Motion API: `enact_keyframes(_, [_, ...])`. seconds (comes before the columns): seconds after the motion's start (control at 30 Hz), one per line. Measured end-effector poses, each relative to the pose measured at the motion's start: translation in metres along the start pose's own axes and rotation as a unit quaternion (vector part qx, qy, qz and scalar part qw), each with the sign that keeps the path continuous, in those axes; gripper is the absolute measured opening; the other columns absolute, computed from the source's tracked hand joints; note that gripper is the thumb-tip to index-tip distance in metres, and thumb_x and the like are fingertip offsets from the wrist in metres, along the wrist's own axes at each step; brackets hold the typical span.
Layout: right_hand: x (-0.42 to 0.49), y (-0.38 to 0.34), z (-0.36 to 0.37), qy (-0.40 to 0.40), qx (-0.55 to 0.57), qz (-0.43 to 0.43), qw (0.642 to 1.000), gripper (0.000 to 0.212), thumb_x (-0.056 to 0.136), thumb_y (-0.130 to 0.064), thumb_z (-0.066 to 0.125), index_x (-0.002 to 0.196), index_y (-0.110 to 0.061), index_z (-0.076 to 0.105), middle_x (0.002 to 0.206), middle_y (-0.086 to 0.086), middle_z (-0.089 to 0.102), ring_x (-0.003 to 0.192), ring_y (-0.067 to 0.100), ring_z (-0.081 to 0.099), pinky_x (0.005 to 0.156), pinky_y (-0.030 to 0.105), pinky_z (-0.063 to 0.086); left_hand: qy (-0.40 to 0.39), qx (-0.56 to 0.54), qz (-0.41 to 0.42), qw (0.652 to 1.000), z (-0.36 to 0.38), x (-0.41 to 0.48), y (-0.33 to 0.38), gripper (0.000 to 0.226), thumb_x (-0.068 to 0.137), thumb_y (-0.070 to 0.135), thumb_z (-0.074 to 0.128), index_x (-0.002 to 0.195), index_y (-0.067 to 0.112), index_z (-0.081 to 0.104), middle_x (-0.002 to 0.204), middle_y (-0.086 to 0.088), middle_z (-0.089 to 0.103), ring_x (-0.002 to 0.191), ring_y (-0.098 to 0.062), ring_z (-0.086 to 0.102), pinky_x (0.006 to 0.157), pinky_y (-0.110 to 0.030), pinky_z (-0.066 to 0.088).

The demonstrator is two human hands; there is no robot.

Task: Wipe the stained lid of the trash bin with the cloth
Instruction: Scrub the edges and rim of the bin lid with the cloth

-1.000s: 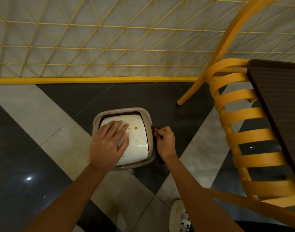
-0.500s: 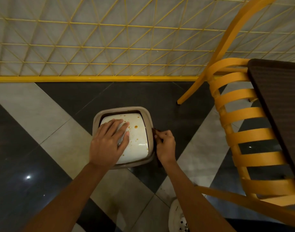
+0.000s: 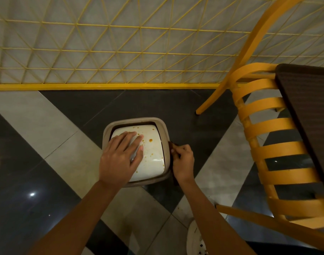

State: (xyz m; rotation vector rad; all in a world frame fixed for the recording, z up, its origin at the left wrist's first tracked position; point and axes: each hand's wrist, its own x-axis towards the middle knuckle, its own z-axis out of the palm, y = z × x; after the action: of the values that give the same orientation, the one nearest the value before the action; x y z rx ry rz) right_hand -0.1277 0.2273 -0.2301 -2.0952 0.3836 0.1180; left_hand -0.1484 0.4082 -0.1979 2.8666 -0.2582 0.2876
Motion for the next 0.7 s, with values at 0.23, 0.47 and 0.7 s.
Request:
enact_keyframes(0.23, [-0.029,0.017,-0.004,0.006,0.004,-0.006,1.000,0.027,0.090,-0.005,0.050,0.113,-0.011,0.062,0.095,-0.003,0.048,0.098,0.021,0.051,0.088,0.026,0.045,0.007,-0.001,0.002,1.000,0.001,0.000,0.000,0.045,0.093,0.041,0.037,0.121,0.014,0.060,0.120,-0.008,0.063,0.112,-0.026,0.057,0.096,-0.038,0.045])
enact_keyframes(0.47, [0.061,-0.028,0.003,-0.077,-0.061,-0.046,0.994,0.029,0.092,-0.007,0.046,0.118,-0.010,0.059,0.103,0.008,0.050,0.093,0.014,0.047,0.084,0.018,0.035,0.001,0.001,0.000,1.000,0.001,0.001,-0.001,0.049,0.095,0.045,0.030,0.122,0.015,0.059,0.121,-0.008,0.062,0.113,-0.026,0.056,0.097,-0.037,0.041])
enact_keyframes(0.7, [0.046,-0.017,0.003,-0.057,-0.045,-0.063,0.995,0.028,0.092,-0.008,0.048,0.117,-0.011,0.060,0.098,0.003,0.049,0.098,0.020,0.049,0.085,0.021,0.037,0.019,0.006,-0.002,1.000,0.001,-0.001,0.002,0.048,0.096,0.042,0.029,0.121,0.015,0.060,0.120,-0.007,0.063,0.112,-0.025,0.056,0.096,-0.037,0.043])
